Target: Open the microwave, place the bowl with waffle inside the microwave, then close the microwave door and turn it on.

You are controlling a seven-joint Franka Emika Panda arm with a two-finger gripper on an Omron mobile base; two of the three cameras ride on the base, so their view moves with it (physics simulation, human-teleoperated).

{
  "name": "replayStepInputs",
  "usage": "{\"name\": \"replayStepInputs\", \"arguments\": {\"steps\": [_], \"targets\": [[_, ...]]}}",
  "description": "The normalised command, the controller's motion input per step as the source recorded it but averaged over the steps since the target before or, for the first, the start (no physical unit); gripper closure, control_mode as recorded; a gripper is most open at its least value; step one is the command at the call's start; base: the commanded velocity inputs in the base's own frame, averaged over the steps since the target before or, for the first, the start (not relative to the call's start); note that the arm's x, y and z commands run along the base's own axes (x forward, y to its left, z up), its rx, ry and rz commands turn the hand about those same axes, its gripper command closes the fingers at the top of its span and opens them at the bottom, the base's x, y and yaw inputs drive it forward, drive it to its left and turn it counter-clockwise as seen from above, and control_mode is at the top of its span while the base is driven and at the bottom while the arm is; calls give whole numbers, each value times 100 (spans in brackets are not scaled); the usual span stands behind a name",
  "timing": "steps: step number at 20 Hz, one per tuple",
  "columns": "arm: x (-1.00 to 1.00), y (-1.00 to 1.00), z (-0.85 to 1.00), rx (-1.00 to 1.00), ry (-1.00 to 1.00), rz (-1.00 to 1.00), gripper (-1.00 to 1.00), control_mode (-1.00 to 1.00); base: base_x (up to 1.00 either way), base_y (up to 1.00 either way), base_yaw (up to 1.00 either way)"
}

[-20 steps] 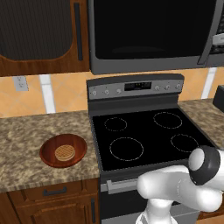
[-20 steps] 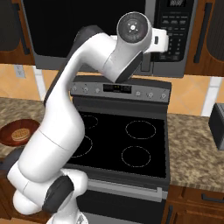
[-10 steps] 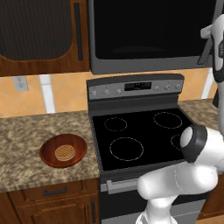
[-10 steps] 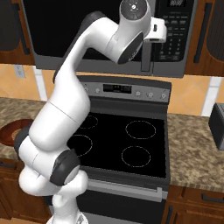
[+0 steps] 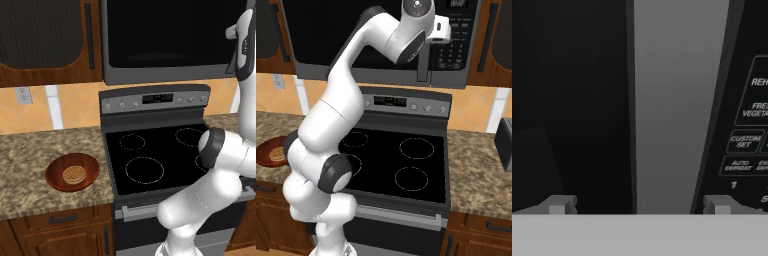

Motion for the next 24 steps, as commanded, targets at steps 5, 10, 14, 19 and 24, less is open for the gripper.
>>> {"name": "replayStepInputs", "arguments": {"steps": [5, 10, 14, 19, 24], "targets": [[26, -29, 0, 1, -5, 0, -100, -100, 0, 0, 0], [27, -3, -21, 0, -10, 0, -100, -100, 0, 0, 0], [40, 1, -28, 0, -2, 1, -100, -100, 0, 0, 0], [26, 85, -66, 2, -2, 7, 100, -100, 0, 0, 0], [-9, 100, -43, 8, 0, 18, 100, -100, 0, 0, 0]]}}
